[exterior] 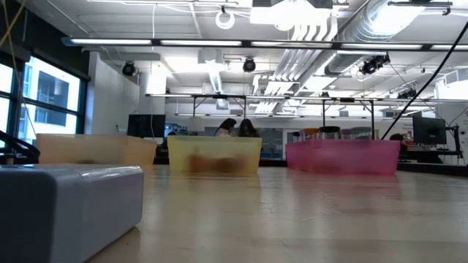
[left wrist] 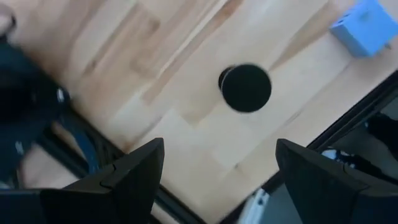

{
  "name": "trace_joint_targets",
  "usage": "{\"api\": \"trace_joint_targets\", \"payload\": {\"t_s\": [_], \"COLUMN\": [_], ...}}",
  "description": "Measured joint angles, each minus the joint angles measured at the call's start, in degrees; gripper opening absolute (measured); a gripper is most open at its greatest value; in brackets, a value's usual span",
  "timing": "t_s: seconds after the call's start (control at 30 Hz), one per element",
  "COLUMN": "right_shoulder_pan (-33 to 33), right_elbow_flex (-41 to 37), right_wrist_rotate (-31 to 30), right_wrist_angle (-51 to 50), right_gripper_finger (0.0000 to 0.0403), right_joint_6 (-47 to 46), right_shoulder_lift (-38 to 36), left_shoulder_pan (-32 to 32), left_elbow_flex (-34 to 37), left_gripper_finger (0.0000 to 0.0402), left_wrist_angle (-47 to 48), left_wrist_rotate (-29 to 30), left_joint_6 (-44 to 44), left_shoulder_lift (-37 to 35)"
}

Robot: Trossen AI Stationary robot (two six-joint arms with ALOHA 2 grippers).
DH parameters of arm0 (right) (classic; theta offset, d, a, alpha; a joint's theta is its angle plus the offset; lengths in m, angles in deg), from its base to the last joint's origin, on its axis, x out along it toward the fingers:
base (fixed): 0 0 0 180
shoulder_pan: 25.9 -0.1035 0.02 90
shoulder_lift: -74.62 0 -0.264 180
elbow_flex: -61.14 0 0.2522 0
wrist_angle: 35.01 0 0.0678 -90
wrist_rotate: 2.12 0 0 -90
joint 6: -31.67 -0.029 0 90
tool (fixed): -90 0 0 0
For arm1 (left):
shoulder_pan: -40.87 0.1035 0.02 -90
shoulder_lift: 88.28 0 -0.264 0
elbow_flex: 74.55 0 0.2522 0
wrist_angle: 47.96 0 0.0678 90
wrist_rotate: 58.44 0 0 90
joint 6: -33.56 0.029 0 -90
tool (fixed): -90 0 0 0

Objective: Pick & Place Office items
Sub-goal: Put the dark blue sand timer into the pink bin

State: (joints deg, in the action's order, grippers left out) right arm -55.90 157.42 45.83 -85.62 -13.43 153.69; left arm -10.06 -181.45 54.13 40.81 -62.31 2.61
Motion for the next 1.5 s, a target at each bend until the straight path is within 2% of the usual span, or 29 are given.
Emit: {"api": "trace_joint_targets", "payload": {"t_s": [0.17, 0.5, 0.8, 1.17, 1.5], "right_shoulder_pan": [0.52, 1.03, 1.03, 1.09, 1.09], "right_elbow_flex": [0.02, 0.00, 0.00, 0.00, 0.00], "right_wrist_rotate": [0.24, 2.83, 3.50, 3.62, 3.64], "right_wrist_angle": [1.25, 2.13, 4.18, 4.33, 4.38], "right_gripper_finger": [0.0275, 0.0275, 0.0275, 0.0275, 0.0275], "right_joint_6": [-0.09, -0.13, -0.11, -0.11, 0.17], "right_shoulder_lift": [1.43, 2.97, 2.97, 2.95, 2.95], "left_shoulder_pan": [1.38, 2.71, 4.74, 6.41, 9.79], "left_elbow_flex": [-0.02, -0.07, 0.22, 6.17, 11.74], "left_gripper_finger": [0.0301, 0.0301, 0.0301, 0.0301, 0.0301], "left_wrist_angle": [-0.62, -8.06, -7.52, -12.55, -14.73], "left_wrist_rotate": [-5.85, -4.99, -6.88, -9.20, -10.40], "left_joint_6": [-3.38, 5.10, 8.32, 16.13, 19.54], "left_shoulder_lift": [1.88, 6.49, 8.05, 8.01, 7.63]}}
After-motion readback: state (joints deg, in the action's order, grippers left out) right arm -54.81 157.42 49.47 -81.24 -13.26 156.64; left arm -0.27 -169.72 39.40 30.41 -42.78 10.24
